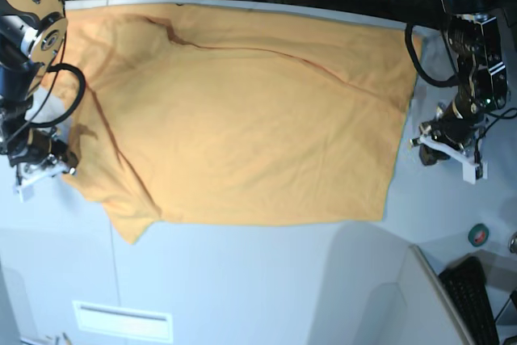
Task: Layout the t-shirt on the table in an organized manner, then fold the t-shirt properly
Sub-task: 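Release the shirt and move the left gripper along its side edge, then grasp the shirt's side edge with the left gripper, lower it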
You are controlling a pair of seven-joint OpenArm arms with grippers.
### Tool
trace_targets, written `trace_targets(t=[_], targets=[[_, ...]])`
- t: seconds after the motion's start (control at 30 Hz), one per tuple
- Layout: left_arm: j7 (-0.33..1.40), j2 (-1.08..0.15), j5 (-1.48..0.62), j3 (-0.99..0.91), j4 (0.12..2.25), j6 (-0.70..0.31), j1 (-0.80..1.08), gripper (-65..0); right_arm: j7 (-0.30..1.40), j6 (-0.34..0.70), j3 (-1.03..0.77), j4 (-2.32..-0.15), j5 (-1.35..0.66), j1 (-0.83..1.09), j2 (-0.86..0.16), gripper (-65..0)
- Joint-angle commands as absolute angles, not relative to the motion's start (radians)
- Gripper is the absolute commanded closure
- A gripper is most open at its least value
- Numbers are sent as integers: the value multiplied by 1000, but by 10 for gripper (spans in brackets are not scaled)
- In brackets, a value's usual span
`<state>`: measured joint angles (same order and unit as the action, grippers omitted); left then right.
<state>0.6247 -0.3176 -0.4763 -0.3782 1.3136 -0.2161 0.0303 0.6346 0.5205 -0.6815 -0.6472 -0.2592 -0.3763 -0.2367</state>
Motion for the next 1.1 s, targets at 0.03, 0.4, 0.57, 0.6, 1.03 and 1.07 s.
trace_targets(t=[0.03, 0.4, 0.57, 0.6, 1.03, 1.07], targets=[[633, -325, -461, -380, 1276, -223, -47, -395, 622, 527, -682, -664, -274, -401, -252, 0], [634, -306, -438, -217, 860, -228, -289, -352, 622, 529, -682, -664, -274, -401, -257, 0], [622, -288, -440, -206, 857, -225, -286, -347, 622, 535, -682, -665, -274, -401, -259, 0], [624, -288, -440, -216, 857, -225, -286, -331, 622, 535, -682, -665, -274, -401, -259, 0], [624, -286, -438, -219, 947, -225, -246, 0, 622, 536, -682, -665, -274, -400, -259, 0], [624, -286, -438, -220, 990, -223, -226, 0, 622, 536, -682, -665, -274, -400, -259, 0]])
